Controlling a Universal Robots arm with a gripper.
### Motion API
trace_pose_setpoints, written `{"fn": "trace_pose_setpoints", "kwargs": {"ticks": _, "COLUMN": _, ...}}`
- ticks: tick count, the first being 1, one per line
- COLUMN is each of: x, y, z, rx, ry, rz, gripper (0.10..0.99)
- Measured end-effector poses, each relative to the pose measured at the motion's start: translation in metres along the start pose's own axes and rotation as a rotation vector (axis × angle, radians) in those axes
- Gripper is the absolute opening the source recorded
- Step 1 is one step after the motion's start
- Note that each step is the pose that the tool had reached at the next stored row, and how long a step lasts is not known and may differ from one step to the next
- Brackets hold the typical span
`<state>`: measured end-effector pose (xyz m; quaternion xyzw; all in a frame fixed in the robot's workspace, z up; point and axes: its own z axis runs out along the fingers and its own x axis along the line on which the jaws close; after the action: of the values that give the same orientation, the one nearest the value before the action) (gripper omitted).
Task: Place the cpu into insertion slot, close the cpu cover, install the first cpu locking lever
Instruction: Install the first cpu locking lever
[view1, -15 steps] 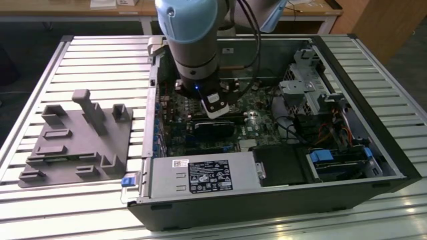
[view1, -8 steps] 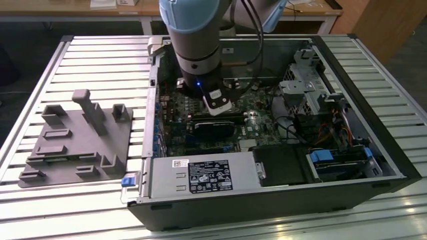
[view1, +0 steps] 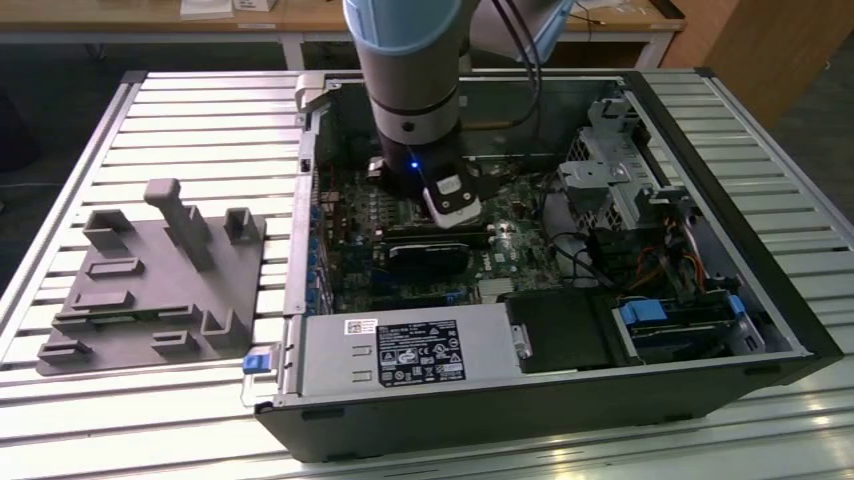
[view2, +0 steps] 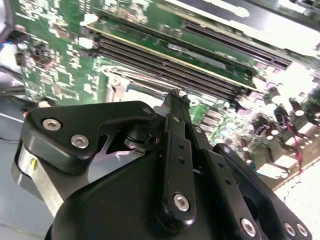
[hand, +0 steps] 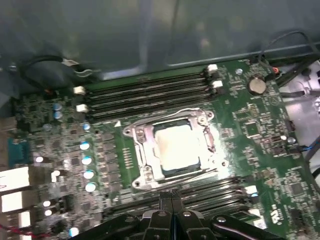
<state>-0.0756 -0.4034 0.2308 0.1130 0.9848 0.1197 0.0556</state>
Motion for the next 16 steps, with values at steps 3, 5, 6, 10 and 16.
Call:
{"fn": "trace_pose_setpoints", "kwargs": {"ticks": 3, "x": -0.0052, "y": 0.0034, "z": 0.0014, "rx": 0.009, "ry": -0.0014, "rz": -0.001, "gripper": 0.106}}
{"fn": "trace_pose_setpoints", "kwargs": {"ticks": 5, "x": -0.0079, "y": 0.0064, "z": 0.0024, "rx": 0.016, "ry": -0.0021, "rz": -0.002, "gripper": 0.106}}
{"fn": "trace_pose_setpoints", "kwargs": {"ticks": 6, "x": -0.0090, "y": 0.0082, "z": 0.0029, "rx": 0.019, "ry": -0.0024, "rz": -0.002, "gripper": 0.106}}
{"fn": "trace_pose_setpoints", "kwargs": {"ticks": 10, "x": -0.0115, "y": 0.0171, "z": 0.0054, "rx": 0.029, "ry": -0.0038, "rz": -0.003, "gripper": 0.106}}
{"fn": "trace_pose_setpoints", "kwargs": {"ticks": 16, "x": -0.0140, "y": 0.0276, "z": 0.0084, "rx": 0.078, "ry": -0.0117, "rz": -0.010, "gripper": 0.106}}
